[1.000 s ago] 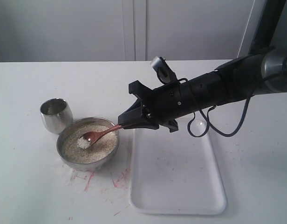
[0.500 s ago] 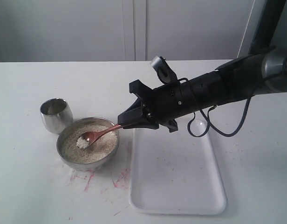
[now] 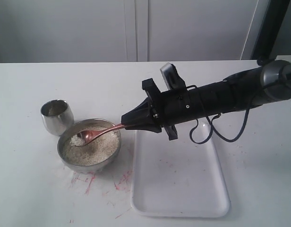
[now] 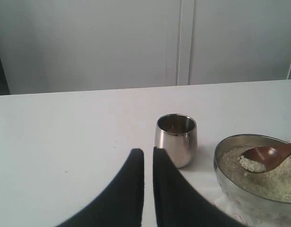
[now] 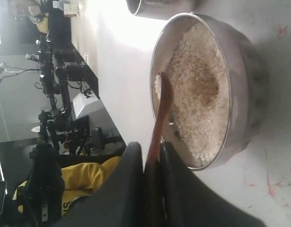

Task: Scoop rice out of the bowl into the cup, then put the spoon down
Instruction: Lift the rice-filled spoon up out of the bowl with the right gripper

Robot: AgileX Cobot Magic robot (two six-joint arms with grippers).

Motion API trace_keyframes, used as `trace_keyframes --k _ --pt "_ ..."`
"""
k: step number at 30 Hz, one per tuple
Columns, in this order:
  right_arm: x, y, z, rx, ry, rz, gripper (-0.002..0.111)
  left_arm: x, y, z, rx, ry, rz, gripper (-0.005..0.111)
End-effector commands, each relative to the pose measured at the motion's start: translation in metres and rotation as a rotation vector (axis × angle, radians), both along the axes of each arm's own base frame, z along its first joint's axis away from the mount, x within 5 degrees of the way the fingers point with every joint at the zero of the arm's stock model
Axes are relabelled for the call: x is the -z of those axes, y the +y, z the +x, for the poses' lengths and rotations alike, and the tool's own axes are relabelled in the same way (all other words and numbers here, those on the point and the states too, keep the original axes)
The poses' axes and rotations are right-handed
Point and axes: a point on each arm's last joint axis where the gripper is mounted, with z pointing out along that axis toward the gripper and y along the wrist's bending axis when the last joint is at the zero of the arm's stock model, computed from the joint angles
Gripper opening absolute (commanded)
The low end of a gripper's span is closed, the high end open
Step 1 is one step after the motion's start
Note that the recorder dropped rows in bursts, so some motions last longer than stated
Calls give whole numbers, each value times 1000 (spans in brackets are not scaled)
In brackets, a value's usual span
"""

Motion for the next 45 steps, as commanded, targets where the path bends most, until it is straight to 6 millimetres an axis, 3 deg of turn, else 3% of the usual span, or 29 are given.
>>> trace_keyframes --k 1,6,13,34,45 --pt "3 0 2 -4 -8 44 0 -2 0 -1 5 -12 -6 14" --pt "2 -3 2 -8 -21 54 0 -2 0 -1 5 -12 -6 14" --pt "4 -22 11 56 -9 116 0 -2 0 -1 5 -12 -6 14" --pt "5 -23 17 107 -13 159 0 -2 0 -1 5 -12 -6 14" --pt "-11 -15 20 110 -57 191 0 -2 0 -1 5 -12 -6 14"
